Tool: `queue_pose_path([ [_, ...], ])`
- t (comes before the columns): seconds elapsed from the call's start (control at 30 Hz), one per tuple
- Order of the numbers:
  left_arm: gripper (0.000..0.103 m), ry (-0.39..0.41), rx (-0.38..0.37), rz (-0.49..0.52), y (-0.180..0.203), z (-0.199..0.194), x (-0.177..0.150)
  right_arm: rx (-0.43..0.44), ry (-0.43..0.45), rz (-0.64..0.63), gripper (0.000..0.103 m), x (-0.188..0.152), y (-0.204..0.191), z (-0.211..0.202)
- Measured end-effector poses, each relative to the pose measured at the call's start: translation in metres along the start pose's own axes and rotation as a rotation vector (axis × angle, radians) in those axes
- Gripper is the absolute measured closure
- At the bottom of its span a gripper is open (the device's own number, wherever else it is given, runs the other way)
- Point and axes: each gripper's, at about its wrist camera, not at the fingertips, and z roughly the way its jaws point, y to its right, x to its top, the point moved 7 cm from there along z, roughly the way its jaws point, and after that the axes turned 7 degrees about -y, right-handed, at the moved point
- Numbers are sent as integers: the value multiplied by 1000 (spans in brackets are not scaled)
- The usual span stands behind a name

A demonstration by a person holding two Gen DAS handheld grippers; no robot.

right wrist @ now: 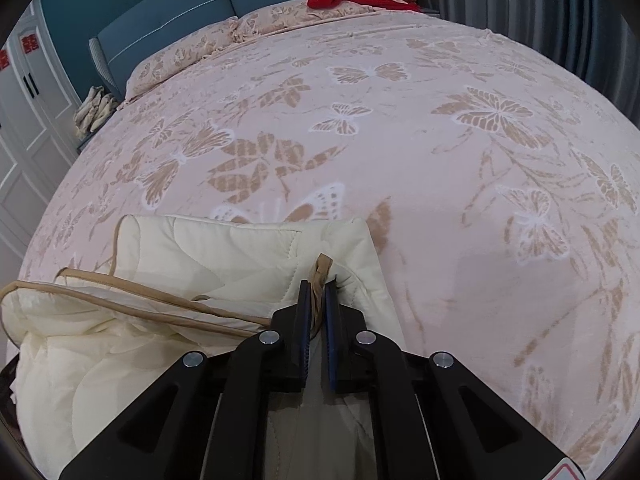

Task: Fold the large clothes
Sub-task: 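Lift the folded jacket's tan-piped edge with both grippers and fold it over, then open both grippers and move them back over the jacket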

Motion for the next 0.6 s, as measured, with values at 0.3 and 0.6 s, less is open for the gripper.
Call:
queue_pose_path([
  [0.3, 40, 143, -77, -129, -31, -97, 34, 99, 165, -61, 83, 30, -32, -115],
  [0.6, 58, -31, -261, 116, 110, -84, 23, 277, -73, -462, 98, -51, -209, -66],
])
